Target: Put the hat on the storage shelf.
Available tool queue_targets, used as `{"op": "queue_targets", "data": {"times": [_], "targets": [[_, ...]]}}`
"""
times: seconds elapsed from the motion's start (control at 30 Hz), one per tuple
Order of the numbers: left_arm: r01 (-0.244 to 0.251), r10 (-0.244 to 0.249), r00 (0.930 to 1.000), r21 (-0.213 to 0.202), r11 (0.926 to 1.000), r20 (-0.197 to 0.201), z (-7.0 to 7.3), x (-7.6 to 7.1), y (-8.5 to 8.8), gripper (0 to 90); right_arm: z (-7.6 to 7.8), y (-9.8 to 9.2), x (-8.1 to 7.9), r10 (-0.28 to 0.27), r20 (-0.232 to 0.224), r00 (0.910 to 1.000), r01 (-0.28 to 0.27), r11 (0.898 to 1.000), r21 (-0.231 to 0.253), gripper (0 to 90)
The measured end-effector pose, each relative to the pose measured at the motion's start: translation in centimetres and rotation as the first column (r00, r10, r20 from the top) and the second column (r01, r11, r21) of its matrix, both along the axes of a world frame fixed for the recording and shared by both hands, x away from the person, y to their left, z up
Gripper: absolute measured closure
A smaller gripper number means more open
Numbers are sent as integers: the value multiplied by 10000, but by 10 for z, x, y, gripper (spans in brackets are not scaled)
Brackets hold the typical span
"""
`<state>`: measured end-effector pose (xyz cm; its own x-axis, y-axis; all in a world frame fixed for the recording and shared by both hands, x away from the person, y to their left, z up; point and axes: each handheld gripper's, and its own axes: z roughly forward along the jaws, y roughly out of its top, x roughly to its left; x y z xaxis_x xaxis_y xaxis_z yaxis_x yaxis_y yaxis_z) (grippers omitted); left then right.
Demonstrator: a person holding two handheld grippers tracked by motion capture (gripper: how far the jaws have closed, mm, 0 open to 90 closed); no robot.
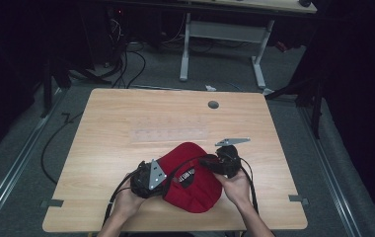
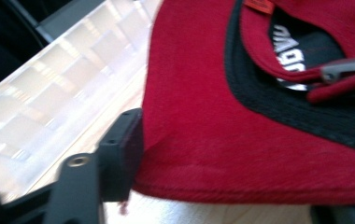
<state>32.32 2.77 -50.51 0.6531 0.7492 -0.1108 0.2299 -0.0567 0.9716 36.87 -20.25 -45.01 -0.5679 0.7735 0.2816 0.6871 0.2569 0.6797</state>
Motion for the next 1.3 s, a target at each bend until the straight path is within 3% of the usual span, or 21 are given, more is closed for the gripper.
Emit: {"op": "queue_targets", "data": {"times": [0.13, 0.23, 0.43, 0.6, 0.77, 0.87, 0.93, 1.03, 1.07, 1.2, 1.3], "targets": [[190, -190, 9998, 6, 9998, -23, 2, -1, 1, 471, -1, -2, 1, 42, -161, 9999, -39, 9999, 152, 780], [380, -384, 9992, -267, 9989, -143, 8, 1, 5, 537, -1, -6, 2, 177, -304, 9994, -162, 9987, 490, 759], [661, -675, 9965, -294, 9974, -488, 16, 4, 9, 659, -1, -4, 1, 467, -151, 9988, -456, 9967, 672, 744], [953, -961, 9939, -157, 9953, -533, 20, -2, 11, 732, 2, -5, 3, 411, -4, 9992, -407, 9896, 1383, 631], [1028, -1024, 9924, 16, 9947, -681, 20, -1, 13, 779, 8, -11, 4, -128, 717, 9973, -9, 9820, 1888, 489], [1128, -1113, 9923, 252, 9933, -546, 20, -4, 14, 809, 17, -23, 2, -618, 1000, 9931, 337, 9648, 2610, 465], [1037, -1029, 9929, 108, 9945, -603, 21, -2, 17, 854, 23, -34, 0, -982, 1332, 9862, 570, 9572, 2837, 465], [824, -811, 9940, 151, 9965, -731, 23, 1, 21, 856, 27, -49, -2, -1368, 1488, 9794, 829, 9432, 3217, 433], [822, -820, 9931, -7, 9966, -843, 25, 1, 22, 856, 28, -54, -1, -1428, 1616, 9765, 833, 9409, 3282, 430], [614, -666, 9930, -557, 9966, -974, 30, 3, 30, 856, 24, -70, -2, -1817, 1767, 9673, 1215, 9442, 3061, 422], [390, -507, 9918, -1005, 9942, -1172, 34, 9, 38, 856, 11, -79, -3, -2103, 1741, 9620, 1586, 9496, 2705, 408]]}}
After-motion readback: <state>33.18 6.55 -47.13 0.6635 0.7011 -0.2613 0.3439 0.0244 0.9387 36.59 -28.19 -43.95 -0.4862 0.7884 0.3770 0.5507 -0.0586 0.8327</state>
